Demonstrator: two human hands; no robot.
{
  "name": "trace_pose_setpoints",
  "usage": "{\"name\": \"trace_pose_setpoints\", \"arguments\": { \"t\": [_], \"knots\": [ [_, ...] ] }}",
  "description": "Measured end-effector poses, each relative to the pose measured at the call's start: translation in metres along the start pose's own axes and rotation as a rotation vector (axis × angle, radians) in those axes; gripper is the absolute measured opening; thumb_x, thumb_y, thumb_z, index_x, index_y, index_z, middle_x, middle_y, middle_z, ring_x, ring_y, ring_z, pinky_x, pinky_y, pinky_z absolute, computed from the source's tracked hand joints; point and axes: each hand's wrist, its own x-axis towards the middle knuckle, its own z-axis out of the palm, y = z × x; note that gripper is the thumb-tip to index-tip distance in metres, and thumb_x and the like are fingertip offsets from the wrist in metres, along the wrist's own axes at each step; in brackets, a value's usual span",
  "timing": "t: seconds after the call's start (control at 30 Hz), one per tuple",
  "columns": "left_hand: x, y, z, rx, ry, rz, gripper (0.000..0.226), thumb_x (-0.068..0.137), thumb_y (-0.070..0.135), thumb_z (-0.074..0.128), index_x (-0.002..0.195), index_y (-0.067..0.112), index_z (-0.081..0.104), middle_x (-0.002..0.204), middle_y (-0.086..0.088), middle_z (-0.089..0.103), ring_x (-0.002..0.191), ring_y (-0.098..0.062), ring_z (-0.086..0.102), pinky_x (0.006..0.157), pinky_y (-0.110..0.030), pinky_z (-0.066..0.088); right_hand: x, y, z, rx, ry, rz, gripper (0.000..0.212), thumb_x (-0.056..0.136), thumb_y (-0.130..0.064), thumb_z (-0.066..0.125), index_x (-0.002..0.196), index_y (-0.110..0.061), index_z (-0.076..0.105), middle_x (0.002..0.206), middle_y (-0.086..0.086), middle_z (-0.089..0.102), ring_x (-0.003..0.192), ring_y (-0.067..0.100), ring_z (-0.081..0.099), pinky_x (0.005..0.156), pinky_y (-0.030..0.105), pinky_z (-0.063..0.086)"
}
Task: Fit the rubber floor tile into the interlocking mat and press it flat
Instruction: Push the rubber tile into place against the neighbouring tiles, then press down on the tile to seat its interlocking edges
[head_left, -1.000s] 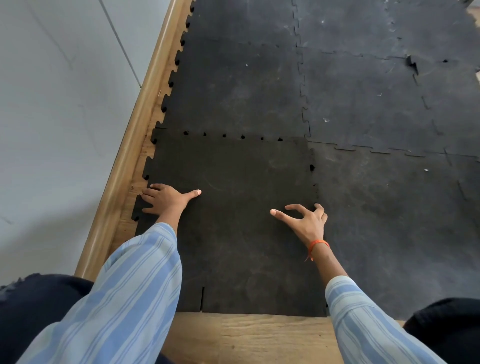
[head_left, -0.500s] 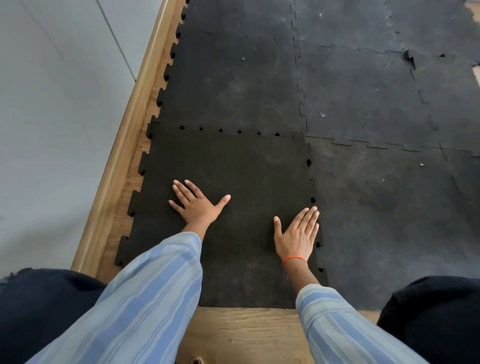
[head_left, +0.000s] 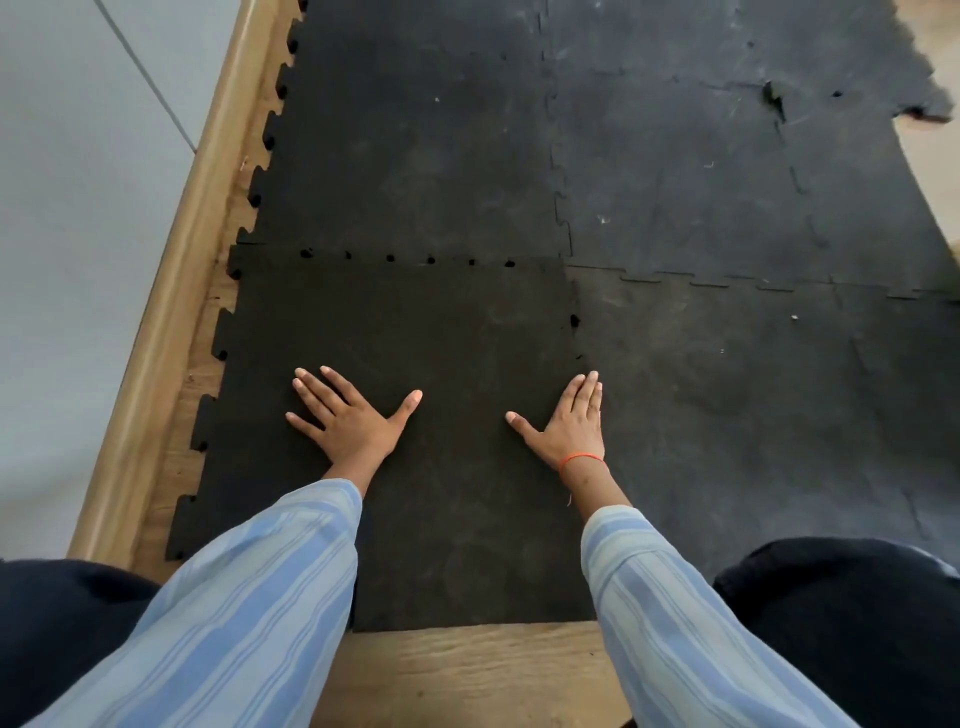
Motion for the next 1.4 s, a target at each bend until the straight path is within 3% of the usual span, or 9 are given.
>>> {"name": "trace_pose_setpoints", "arguments": {
  "t": [0.13, 0.3, 0.63, 0.8, 0.93, 1.07, 1.2, 1.27, 1.4],
  "knots": [
    [-0.001, 0.007, -0.005, -0.02, -0.021, -0.03, 0.133, 0.067, 0.091, 0.034, 0.149, -0.002, -0.015, 0.156, -0.025, -0.022, 0.145, -0.034, -0.024, 0.114, -0.059, -0.006, -0.003, 0.001, -0.007, 0.054, -0.003, -0.001, 0.116, 0.08, -0.069, 0.051, 0.148, 0.002, -0.011, 0.159, 0.018, -0.016, 0.148, 0.029, -0.013, 0.121, 0.042, 0.007],
    [0.001, 0.005, -0.004, -0.007, -0.023, -0.03, 0.134, 0.066, 0.092, 0.033, 0.149, -0.001, -0.016, 0.156, -0.024, -0.023, 0.144, -0.033, -0.025, 0.114, -0.058, -0.008, -0.026, 0.011, 0.011, 0.138, 0.131, 0.176, 0.107, 0.084, -0.07, 0.044, 0.149, 0.002, 0.0, 0.161, 0.017, -0.005, 0.149, 0.027, -0.007, 0.121, 0.044, 0.006],
    [0.003, 0.007, -0.002, 0.019, -0.045, -0.043, 0.135, 0.064, 0.094, 0.031, 0.149, -0.001, -0.017, 0.156, -0.023, -0.024, 0.144, -0.033, -0.026, 0.114, -0.058, -0.009, -0.011, 0.007, 0.003, 0.114, 0.132, 0.047, 0.107, 0.083, -0.068, 0.048, 0.15, -0.004, -0.006, 0.161, 0.011, -0.009, 0.149, 0.024, -0.007, 0.12, 0.05, 0.006],
    [0.005, 0.007, -0.002, 0.03, -0.057, -0.044, 0.136, 0.064, 0.094, 0.032, 0.149, -0.001, -0.017, 0.156, -0.023, -0.025, 0.144, -0.033, -0.026, 0.114, -0.059, -0.008, 0.004, 0.012, -0.013, 0.025, 0.137, 0.022, 0.087, 0.091, -0.056, 0.047, 0.148, 0.001, 0.017, 0.158, 0.018, 0.02, 0.148, 0.027, 0.012, 0.121, 0.04, 0.014],
    [0.005, 0.007, -0.002, 0.024, -0.064, -0.045, 0.136, 0.064, 0.094, 0.032, 0.148, -0.001, -0.018, 0.155, -0.024, -0.025, 0.144, -0.033, -0.027, 0.114, -0.059, -0.008, 0.01, 0.01, -0.018, 0.027, 0.142, 0.038, 0.066, 0.098, -0.04, 0.042, 0.145, 0.004, 0.027, 0.153, 0.02, 0.031, 0.143, 0.031, 0.027, 0.115, 0.039, 0.028],
    [0.007, 0.006, -0.002, 0.038, -0.041, -0.047, 0.136, 0.064, 0.094, 0.03, 0.148, -0.001, -0.018, 0.155, -0.024, -0.025, 0.144, -0.033, -0.026, 0.114, -0.059, -0.008, 0.007, 0.01, -0.011, 0.028, 0.12, 0.031, 0.064, 0.101, -0.036, 0.037, 0.148, 0.003, 0.016, 0.157, 0.02, 0.02, 0.144, 0.032, 0.024, 0.114, 0.039, 0.026],
    [0.0, 0.007, 0.006, 0.069, 0.013, 0.045, 0.118, 0.077, 0.084, 0.025, 0.15, 0.0, -0.013, 0.157, -0.024, -0.021, 0.146, -0.033, -0.02, 0.116, -0.06, -0.003, -0.027, 0.018, 0.02, 0.011, 0.173, 0.014, 0.077, 0.099, -0.05, 0.027, 0.15, -0.002, -0.006, 0.161, 0.014, -0.008, 0.149, 0.026, -0.004, 0.121, 0.041, 0.004],
    [-0.01, 0.011, 0.015, 0.101, 0.046, 0.139, 0.105, 0.086, 0.076, 0.021, 0.151, 0.0, -0.011, 0.157, -0.023, -0.019, 0.147, -0.033, -0.018, 0.116, -0.06, -0.003, -0.051, 0.023, 0.039, 0.01, 0.248, 0.067, 0.08, 0.097, -0.054, 0.024, 0.149, -0.001, -0.007, 0.16, 0.015, -0.011, 0.149, 0.026, -0.01, 0.122, 0.041, -0.001],
    [-0.034, 0.016, 0.03, 0.135, 0.069, 0.225, 0.092, 0.093, 0.067, 0.018, 0.151, 0.0, -0.008, 0.159, -0.022, -0.015, 0.148, -0.031, -0.013, 0.116, -0.059, -0.002, -0.084, 0.031, 0.06, 0.073, 0.319, 0.171, 0.08, 0.097, -0.052, 0.028, 0.148, 0.003, -0.002, 0.159, 0.021, -0.007, 0.149, 0.03, -0.005, 0.123, 0.041, 0.006]
  ]
}}
